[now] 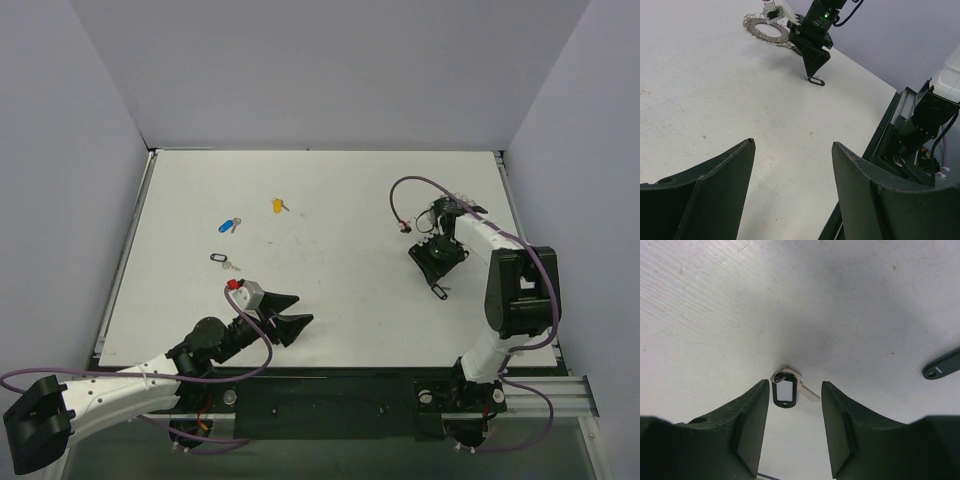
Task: Put the keys on the keyring
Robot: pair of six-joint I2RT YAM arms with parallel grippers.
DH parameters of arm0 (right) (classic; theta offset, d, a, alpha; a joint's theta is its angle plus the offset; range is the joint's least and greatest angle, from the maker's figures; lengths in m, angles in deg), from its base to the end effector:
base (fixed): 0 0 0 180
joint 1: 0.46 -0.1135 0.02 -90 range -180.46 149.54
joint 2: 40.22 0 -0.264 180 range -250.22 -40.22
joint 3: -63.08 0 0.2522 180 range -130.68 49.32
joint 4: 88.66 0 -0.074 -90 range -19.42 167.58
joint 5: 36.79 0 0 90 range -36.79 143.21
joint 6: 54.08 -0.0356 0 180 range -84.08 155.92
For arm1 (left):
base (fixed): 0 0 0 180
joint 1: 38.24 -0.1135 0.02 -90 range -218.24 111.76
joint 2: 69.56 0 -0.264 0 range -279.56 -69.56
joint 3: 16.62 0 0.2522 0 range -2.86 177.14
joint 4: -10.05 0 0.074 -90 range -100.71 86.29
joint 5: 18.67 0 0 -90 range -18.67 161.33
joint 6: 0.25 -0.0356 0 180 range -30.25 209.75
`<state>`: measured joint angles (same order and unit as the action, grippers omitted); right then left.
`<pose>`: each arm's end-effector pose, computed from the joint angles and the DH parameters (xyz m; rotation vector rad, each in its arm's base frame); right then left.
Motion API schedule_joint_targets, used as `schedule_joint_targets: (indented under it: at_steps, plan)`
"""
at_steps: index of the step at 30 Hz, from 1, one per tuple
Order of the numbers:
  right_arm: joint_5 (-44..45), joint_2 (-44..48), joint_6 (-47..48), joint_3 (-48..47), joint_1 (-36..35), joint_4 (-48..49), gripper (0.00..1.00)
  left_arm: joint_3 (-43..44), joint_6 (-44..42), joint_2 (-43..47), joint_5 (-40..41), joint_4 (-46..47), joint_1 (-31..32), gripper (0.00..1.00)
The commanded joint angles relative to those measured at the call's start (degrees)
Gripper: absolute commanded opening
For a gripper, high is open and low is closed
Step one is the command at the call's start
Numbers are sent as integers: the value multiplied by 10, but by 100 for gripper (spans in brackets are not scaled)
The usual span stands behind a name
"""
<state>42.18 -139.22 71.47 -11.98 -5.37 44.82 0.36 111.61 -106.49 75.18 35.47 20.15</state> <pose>0.3265 0.0349 0.1692 -0.9974 2.5739 0.1315 0.0833 -0.1308 0.1965 0.4372 1.5102 -1.0737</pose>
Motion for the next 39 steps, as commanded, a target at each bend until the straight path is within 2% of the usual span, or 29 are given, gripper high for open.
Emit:
schedule_joint_targets:
  at_steps: [1, 11, 18, 26, 32, 39]
  plan:
    - [-22, 46, 4, -19, 14, -38, 45, 24, 3, -4, -3, -3, -2, 73]
    - [-63, 110, 23, -44, 48, -87, 49, 73, 6, -31, -6, -52, -5, 77]
    - [-107, 147, 14, -51, 69, -96, 50, 152, 11, -50, -2, -153, -32, 84]
    - [-177, 187, -12, -53, 74, -93, 51, 273, 14, -59, -83, -310, -160, 87]
    - [-215, 220, -32, -57, 77, -75, 51, 361, -30, -83, -147, -430, -260, 88]
    - [-228, 232, -50, -69, 79, -72, 51, 410, -109, -90, -132, -528, -298, 89]
